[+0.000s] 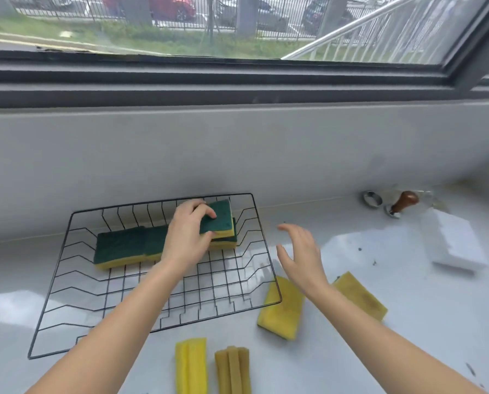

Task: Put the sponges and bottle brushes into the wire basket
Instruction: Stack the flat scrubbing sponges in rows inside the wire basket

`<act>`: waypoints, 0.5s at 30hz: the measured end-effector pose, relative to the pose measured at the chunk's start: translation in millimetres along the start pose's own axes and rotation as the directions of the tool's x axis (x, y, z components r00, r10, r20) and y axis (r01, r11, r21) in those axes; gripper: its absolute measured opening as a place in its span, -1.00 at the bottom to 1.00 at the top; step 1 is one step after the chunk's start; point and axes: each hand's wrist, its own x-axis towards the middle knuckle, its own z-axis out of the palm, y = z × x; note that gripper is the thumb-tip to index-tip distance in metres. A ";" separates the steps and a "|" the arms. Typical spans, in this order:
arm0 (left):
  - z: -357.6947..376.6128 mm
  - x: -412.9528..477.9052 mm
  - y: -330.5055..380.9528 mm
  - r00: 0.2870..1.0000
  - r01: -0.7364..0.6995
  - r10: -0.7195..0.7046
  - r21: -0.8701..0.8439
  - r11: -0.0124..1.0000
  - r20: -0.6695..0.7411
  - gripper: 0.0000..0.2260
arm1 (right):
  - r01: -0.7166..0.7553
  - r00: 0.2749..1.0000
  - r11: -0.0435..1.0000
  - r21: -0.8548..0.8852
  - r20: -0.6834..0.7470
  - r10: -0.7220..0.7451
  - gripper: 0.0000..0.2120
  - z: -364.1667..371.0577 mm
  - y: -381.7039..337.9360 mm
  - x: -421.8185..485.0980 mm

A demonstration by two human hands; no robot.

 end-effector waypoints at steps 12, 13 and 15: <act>42.0 -6.4 -24.4 0.976 -0.035 -0.049 0.375 0.926 0.211 -0.38 | -0.048 0.972 0.925 -0.376 0.196 0.130 -0.65 14.8 57.0 -70.8; 40.8 -6.0 -22.4 0.973 -0.029 -0.065 0.400 0.916 0.220 -0.39 | -0.049 0.971 0.923 -0.381 0.197 0.133 -0.66 14.3 56.5 -69.8; 41.0 -9.6 -16.5 0.972 -0.033 -0.081 0.475 0.879 0.219 -0.41 | -0.033 0.964 0.918 -0.395 0.230 0.134 -0.67 12.1 58.4 -68.0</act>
